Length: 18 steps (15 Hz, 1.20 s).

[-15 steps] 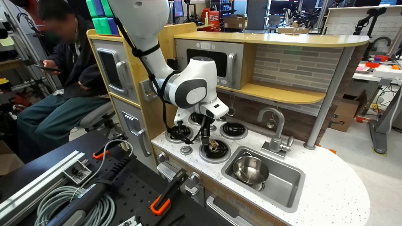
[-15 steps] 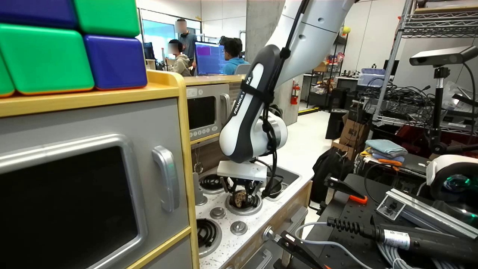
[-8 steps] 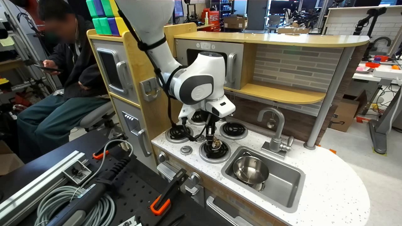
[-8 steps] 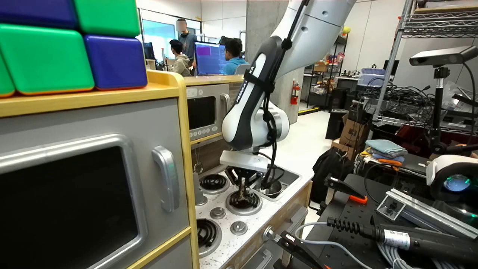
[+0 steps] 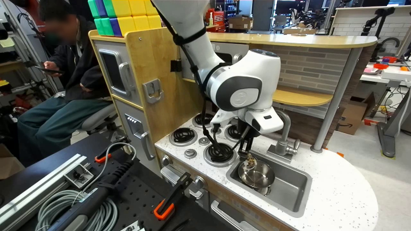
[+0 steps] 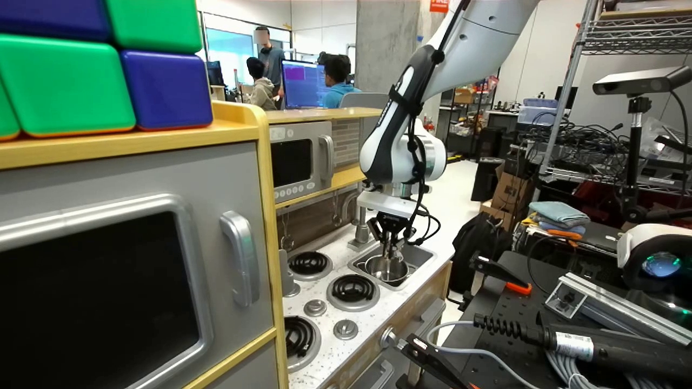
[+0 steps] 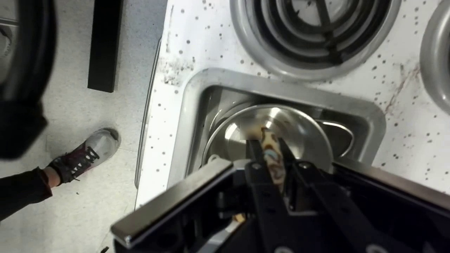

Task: Put the chicken in the sink

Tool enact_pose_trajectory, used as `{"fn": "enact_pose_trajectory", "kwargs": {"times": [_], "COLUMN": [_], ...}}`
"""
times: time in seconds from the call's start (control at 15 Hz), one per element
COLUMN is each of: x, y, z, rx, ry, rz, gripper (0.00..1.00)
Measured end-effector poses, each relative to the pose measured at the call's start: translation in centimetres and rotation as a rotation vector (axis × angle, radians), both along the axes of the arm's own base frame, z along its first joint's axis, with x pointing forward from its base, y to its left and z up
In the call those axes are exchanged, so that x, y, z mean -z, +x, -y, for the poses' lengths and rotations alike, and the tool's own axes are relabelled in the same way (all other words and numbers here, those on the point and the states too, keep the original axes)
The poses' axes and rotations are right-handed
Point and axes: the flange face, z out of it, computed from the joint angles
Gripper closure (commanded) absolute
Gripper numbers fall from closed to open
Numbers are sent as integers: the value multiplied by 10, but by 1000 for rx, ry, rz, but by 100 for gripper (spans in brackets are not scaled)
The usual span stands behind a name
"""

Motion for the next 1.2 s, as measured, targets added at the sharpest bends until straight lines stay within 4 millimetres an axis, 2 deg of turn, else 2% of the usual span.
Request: {"fn": "enact_pose_trajectory", "kwargs": {"times": [0.07, 0.13, 0.33, 0.67, 0.73, 0.87, 1.07, 1.2], "x": [2, 4, 6, -7, -15, -40, -94, -133], "y": [0, 1, 6, 18, 21, 22, 8, -9], "z": [8, 13, 18, 7, 3, -5, -11, -12], "rx": [24, 44, 82, 77, 63, 20, -73, -135], "ry": [0, 3, 17, 50, 65, 131, 253, 345], "rz": [2, 6, 22, 61, 69, 71, 64, 66], "gripper": [64, 62, 40, 4, 0, 0, 0, 0]}}
